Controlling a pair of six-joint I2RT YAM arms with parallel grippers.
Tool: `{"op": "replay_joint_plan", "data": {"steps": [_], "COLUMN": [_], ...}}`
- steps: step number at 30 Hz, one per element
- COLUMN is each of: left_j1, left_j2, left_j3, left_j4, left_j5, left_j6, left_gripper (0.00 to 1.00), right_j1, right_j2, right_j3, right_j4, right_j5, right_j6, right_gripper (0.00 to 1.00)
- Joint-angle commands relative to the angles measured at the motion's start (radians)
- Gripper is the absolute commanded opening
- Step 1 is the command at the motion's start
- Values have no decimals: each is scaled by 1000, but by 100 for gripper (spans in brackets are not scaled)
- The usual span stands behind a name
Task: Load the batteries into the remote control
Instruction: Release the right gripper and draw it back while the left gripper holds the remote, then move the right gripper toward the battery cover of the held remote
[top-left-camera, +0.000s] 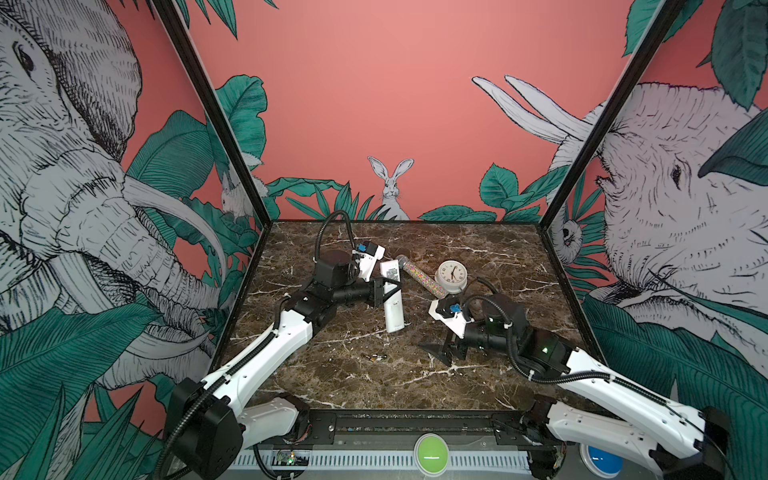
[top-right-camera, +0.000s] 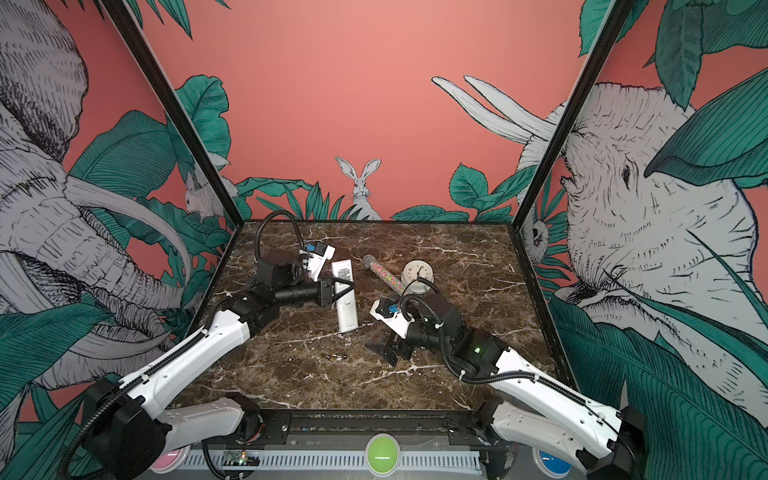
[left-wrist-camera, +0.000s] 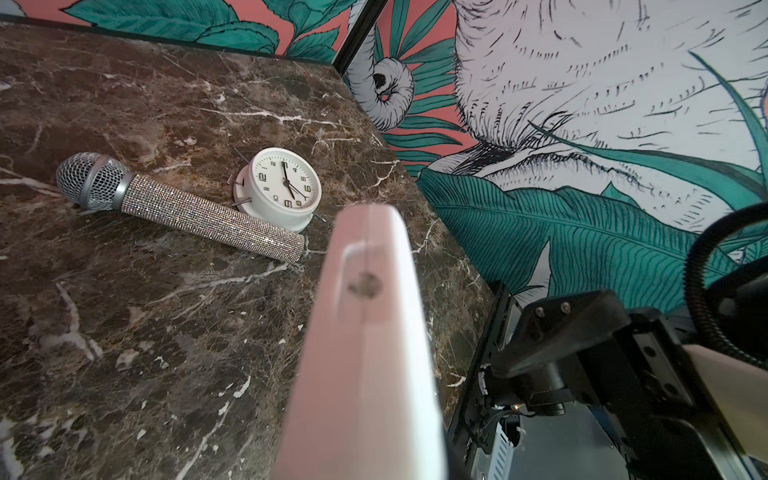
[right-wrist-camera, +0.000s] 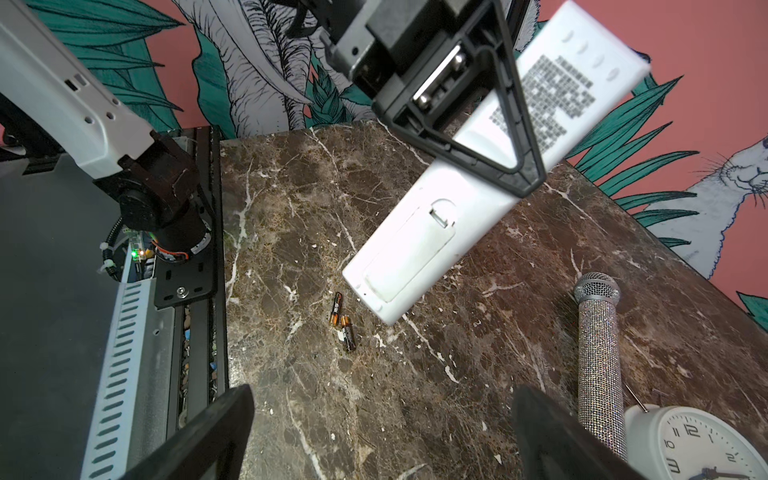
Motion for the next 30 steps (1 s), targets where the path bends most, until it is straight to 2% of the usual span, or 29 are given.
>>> {"op": "replay_joint_plan", "data": {"steps": [1,11,18,30], "left_j1": [7,7,7,4], "left_j2": [10,53,53,51], "left_j3": [31,69,76,46], "left_j4": [8,-28,-40,-28], "left_j5": [31,50,124,220], "left_j6": [23,66,70,43], "left_gripper": [0,0,0,0], "right_j1": [7,12,24,95], "right_j2": [-2,50,35,157], "right_j3": [38,127,106,165], "right_j4": [2,-54,-22,-67], "right_j5": [-19,-34,-154,-74], "right_j6": [-64,-136,-208,-328], "right_gripper": [99,99,96,92]}}
